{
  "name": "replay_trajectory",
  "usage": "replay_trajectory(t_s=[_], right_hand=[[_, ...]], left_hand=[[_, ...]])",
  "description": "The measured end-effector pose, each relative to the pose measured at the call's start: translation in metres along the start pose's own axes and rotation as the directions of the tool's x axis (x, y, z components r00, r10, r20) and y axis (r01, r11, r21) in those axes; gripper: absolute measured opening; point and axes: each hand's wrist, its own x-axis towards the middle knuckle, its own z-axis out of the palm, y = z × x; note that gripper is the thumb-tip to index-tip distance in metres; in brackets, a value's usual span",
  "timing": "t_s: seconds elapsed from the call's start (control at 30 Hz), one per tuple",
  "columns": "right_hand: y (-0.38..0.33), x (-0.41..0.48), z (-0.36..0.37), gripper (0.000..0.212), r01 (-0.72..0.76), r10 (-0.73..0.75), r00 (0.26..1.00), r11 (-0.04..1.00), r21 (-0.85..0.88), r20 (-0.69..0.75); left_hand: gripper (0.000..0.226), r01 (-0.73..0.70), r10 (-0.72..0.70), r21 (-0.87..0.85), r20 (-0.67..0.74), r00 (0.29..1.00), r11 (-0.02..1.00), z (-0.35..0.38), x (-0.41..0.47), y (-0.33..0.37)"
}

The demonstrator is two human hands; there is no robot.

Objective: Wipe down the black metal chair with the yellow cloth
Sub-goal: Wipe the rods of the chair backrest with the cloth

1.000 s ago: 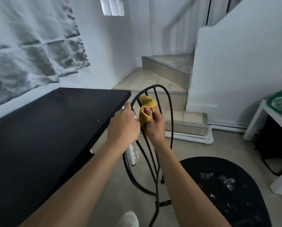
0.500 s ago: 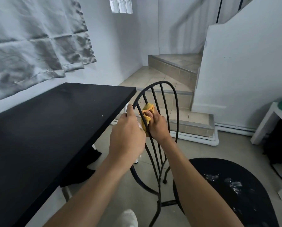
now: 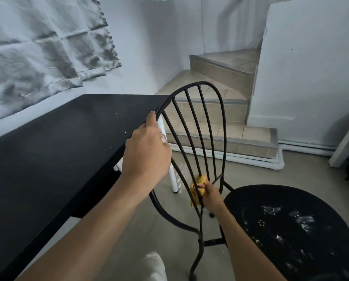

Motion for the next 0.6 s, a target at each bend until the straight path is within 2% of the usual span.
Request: replay_trajectory(t_s=[0.17,0.23,0.33,0.43,0.6], right_hand=[[0.002,-0.009,0.008,0.016,-0.099,0.106,0.991,0.991,0.086,-0.085],[-0.003,-0.013,0.009,0.013,-0.093,0.098,0.992,0.993,0.069,-0.082],[-0.004,-0.016,0.005,0.015,-0.104,0.117,0.989,0.986,0.134,-0.093],[-0.019,-0.024,-0.003,0.022,-0.029,0.089,0.974,0.96,0.277,-0.206],[-0.1,-0.047,-0.042,0.026,0.231,-0.07,0.926,0.882,0.412,-0.371]], left_hand=[[0.053,0.037,-0.037,-0.008,0.004,0.999,0.999,0.0,0.002,-0.001],[0.052,0.044,-0.044,-0.006,0.011,0.999,0.999,-0.001,0.001,0.001],[0.052,0.047,-0.046,-0.009,0.016,0.999,0.999,-0.002,0.0,0.002],[0.053,0.041,-0.041,0.003,0.035,0.999,0.999,-0.003,0.0,0.002],[0.051,0.056,-0.052,-0.057,0.067,0.996,0.997,-0.008,-0.004,0.004]])
